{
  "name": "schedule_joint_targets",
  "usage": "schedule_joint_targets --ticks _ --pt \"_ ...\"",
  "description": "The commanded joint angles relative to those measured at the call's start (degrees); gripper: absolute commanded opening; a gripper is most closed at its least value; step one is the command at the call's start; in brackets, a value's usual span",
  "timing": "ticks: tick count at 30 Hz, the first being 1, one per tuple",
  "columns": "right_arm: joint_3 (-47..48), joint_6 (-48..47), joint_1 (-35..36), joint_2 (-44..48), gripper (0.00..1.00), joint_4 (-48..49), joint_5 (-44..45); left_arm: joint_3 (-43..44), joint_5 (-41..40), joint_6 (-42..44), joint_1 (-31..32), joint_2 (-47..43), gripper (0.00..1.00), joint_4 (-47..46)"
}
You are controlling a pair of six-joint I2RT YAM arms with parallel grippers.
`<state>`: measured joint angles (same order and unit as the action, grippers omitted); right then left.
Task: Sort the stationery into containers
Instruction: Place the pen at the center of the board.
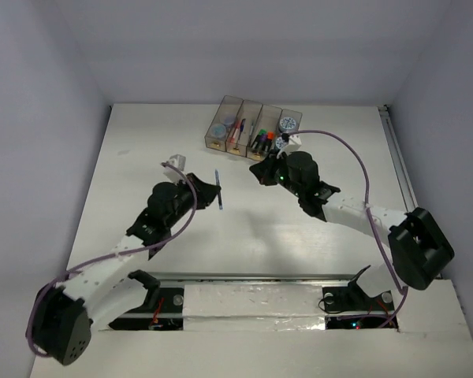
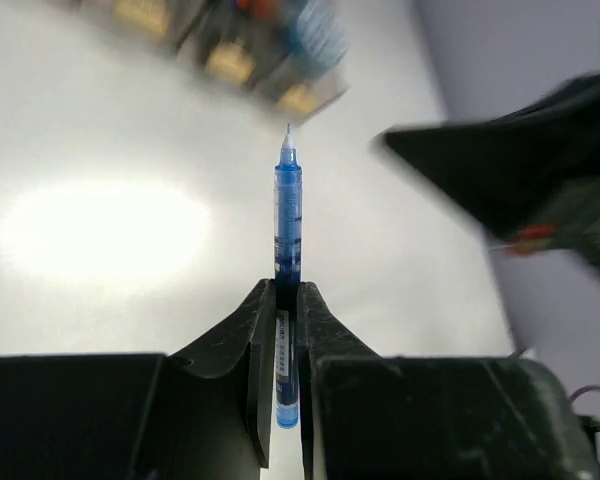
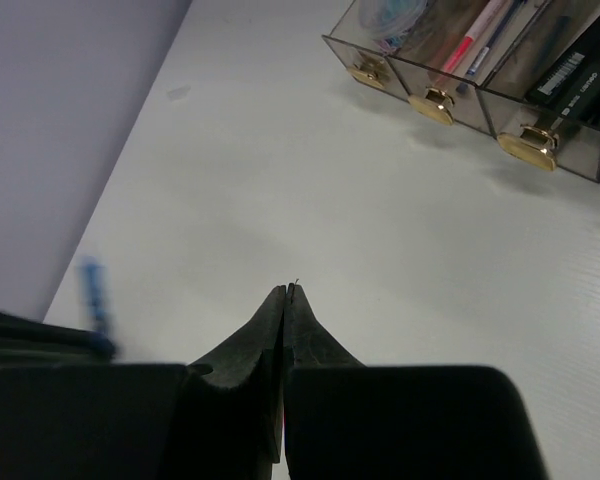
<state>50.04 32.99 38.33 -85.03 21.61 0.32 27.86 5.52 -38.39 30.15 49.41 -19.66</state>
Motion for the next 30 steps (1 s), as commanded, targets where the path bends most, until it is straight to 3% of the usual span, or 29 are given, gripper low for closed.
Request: schedule_joint_targets --ticks 1,5,13,16,17,21,25,30 --pt "-2.66 0.05 0.17 3.03 0.00 -1.39 0.30 -2.81 5.55 -3.10 -0.18 8.66 0.00 -5.47" --pt "-4.86 0.32 0.17 4.70 0.00 -2.00 0.03 1.40 3.19 -0.37 -0.18 21.83 0.00 -1.37" --pt "-7.06 -1.00 0.17 10.50 0.00 -6.13 1.61 8.17 -4.97 2.27 1.66 31.18 0.00 3.83" --pt "-7.50 -1.79 0.17 13.13 0.00 -8.32 2.67 9.67 -8.85 3.50 1.66 32.68 0.24 7.35" --pt "-7.50 -2.05 0.17 13.75 0.00 -9.03 2.85 10.02 -9.21 3.59 1.66 33.12 0.38 8.57" --pt "-7.33 -3.20 0.17 17.00 0.00 -12.02 3.37 11.86 -10.96 4.29 1.66 33.12 0.55 10.60" --pt "-8.47 -3.20 0.17 19.89 0.00 -12.73 3.99 16.16 -15.51 5.17 1.66 31.72 0.56 14.03" --pt "-15.31 -2.41 0.17 26.22 0.00 -9.83 7.50 20.92 -25.45 5.26 -1.57 25.13 0.45 16.06"
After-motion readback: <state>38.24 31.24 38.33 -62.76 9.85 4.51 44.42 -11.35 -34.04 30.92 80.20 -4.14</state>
